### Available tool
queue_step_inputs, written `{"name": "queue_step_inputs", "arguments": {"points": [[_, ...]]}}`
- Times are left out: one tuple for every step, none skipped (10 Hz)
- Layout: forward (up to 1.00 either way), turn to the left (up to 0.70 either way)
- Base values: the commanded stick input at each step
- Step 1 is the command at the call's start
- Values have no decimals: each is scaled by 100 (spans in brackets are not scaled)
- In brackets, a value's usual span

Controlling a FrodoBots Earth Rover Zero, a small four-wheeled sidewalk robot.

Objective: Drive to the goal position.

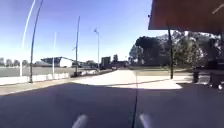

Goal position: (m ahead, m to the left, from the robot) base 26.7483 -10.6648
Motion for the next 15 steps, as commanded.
{"name": "queue_step_inputs", "arguments": {"points": [[100, -16], [100, 0], [100, 0], [100, 0], [100, 0], [100, 0], [100, 0], [100, 0], [100, 0], [100, 0], [100, 0], [100, 0], [100, 0], [100, 0], [100, 0]]}}
